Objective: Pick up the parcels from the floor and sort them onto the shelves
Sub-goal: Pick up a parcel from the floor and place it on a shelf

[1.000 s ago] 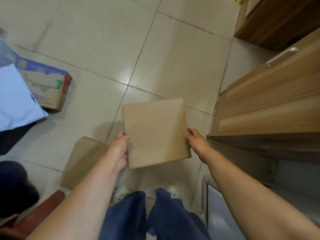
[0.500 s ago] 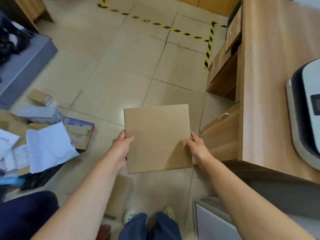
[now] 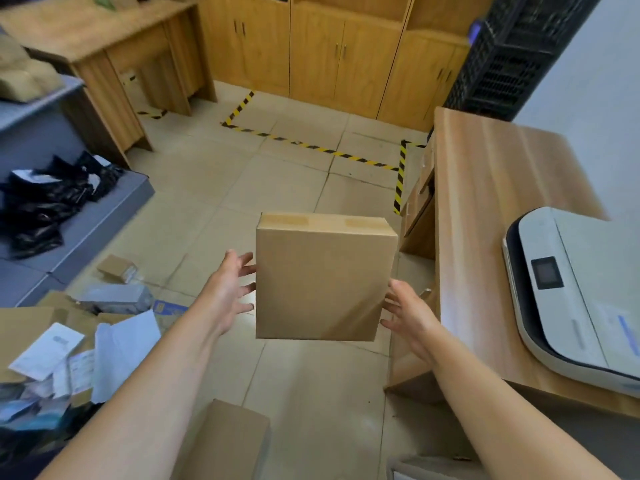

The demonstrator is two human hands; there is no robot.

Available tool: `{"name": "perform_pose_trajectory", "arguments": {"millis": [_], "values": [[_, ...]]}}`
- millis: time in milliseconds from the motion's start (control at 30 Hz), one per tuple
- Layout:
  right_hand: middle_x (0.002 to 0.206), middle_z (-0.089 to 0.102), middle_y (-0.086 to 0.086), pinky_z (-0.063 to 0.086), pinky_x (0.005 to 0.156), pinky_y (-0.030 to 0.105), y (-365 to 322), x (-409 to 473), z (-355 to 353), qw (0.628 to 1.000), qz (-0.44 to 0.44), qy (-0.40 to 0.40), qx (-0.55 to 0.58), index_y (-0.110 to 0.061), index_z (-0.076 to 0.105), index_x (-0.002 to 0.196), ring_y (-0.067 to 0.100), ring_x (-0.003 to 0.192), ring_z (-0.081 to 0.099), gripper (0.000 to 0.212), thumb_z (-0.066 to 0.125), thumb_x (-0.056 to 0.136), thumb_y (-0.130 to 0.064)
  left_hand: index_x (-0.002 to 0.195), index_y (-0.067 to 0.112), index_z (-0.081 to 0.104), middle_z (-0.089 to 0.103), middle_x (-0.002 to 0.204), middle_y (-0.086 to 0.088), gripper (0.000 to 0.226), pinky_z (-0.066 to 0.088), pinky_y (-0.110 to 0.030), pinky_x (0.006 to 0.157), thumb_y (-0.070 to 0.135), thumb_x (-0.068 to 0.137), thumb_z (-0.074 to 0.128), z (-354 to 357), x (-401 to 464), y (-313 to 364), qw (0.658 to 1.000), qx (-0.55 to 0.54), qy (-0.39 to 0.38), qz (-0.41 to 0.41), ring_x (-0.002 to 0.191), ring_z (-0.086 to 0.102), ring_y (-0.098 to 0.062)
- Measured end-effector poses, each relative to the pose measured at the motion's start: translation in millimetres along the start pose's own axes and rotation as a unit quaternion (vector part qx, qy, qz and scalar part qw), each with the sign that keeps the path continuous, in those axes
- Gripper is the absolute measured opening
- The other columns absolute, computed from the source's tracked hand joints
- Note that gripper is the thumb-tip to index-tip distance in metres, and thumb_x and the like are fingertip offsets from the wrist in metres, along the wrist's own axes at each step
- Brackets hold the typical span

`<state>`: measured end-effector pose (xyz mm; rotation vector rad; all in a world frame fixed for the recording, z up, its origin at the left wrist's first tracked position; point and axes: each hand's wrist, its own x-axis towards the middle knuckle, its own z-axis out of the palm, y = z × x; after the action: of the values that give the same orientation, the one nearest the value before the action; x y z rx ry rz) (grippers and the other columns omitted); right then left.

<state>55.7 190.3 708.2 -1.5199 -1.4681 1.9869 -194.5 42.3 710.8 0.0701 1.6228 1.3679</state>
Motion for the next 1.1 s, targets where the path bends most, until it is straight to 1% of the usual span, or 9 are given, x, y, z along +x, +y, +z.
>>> {"name": "perform_pose_trajectory", "arguments": {"millis": [100,233,300,433,567,733,867,1000,1100], "values": [[0.119,0.057,0.005,0.039,0.098,0.048,-11,-9,-10,0.998,0.01,-0.004,0.062,-0.013,0.056,0.113,0.024,0.119,0.048,0.049,0.031,0.096,-0.051,0.137,0.035,0.039,0.054,0.117,-0.003,0.058,0.03,-0.059,0.103,0.059,0.092,0.013,3,-13,14,1.0,0.003,0.0,0.024,0.117,0.05,-0.03],[0.119,0.061,0.009,0.041,0.094,0.053,-23,-15,-20,0.994,0.027,-0.013,0.102,-0.001,0.049,0.128,0.023,0.114,0.053,0.074,0.026,0.091,-0.062,0.112,0.038,0.059,0.056,0.101,0.001,0.052,0.034,-0.056,0.102,0.063,0.089,0.02,13,-30,26,0.998,0.033,-0.024,0.04,0.11,0.051,-0.024],[0.115,0.061,0.007,0.039,0.096,0.054,-27,-18,-22,0.994,0.034,-0.024,0.099,-0.005,0.051,0.126,0.025,0.12,0.049,0.077,0.023,0.089,-0.066,0.097,0.037,0.061,0.059,0.102,0.007,0.043,0.035,-0.055,0.102,0.062,0.089,0.027,17,-36,29,0.998,0.046,-0.024,0.046,0.108,0.05,-0.023],[0.13,0.056,0.007,0.034,0.1,0.055,-31,-24,-24,0.994,0.04,-0.043,0.096,-0.025,0.059,0.118,0.026,0.126,0.044,0.071,0.02,0.085,-0.073,0.106,0.032,0.059,0.057,0.112,0.006,0.039,0.036,-0.053,0.101,0.06,0.086,0.039,15,-42,30,0.996,0.069,-0.04,0.047,0.108,0.051,-0.021],[0.135,0.054,0.002,0.029,0.107,0.058,-34,-27,-28,0.994,0.047,-0.05,0.08,-0.034,0.052,0.129,0.024,0.129,0.042,0.07,0.021,0.082,-0.076,0.096,0.031,0.062,0.058,0.102,0.006,0.027,0.037,-0.04,0.091,0.049,0.089,0.043,10,-44,25,0.994,0.072,-0.057,0.066,0.091,0.054,-0.013],[0.12,0.062,0.003,0.03,0.107,0.057,-35,-29,-34,0.993,0.044,-0.09,0.055,-0.026,0.066,0.11,0.022,0.114,0.052,0.065,0.03,0.082,-0.072,0.102,0.031,0.062,0.06,0.105,0.003,0.025,0.038,-0.039,0.096,0.041,0.093,0.041,6,-52,21,0.991,0.069,-0.068,0.088,0.094,0.054,-0.014],[0.103,0.055,0.012,0.04,0.095,0.049,-39,-33,-40,0.992,0.035,-0.118,0.02,-0.014,0.061,0.108,0.027,0.097,0.054,0.057,0.046,0.075,-0.058,0.107,0.027,0.062,0.063,0.098,0.002,0.037,0.042,-0.035,0.083,0.048,0.092,0.035,2,-61,22,0.988,0.052,-0.097,0.11,0.091,0.056,-0.016],[0.108,0.054,0.013,0.044,0.093,0.048,-40,-38,-42,0.99,0.009,-0.139,0.009,-0.013,0.058,0.114,0.028,0.1,0.051,0.049,0.048,0.073,-0.039,0.127,0.015,0.048,0.058,0.106,-0.004,0.049,0.043,-0.032,0.083,0.047,0.09,0.044,2,-63,19,0.99,0.032,-0.082,0.114,0.092,0.054,-0.018],[0.114,0.059,0.011,0.04,0.102,0.052,-39,-39,-44,0.988,-0.011,-0.154,-0.021,-0.027,0.059,0.121,0.031,0.107,0.051,0.054,0.052,0.068,-0.033,0.135,0.017,0.04,0.056,0.118,-0.001,0.045,0.041,-0.029,0.083,0.027,0.092,0.05,6,-64,18,0.989,0.021,-0.057,0.131,0.101,0.051,-0.016]]}}
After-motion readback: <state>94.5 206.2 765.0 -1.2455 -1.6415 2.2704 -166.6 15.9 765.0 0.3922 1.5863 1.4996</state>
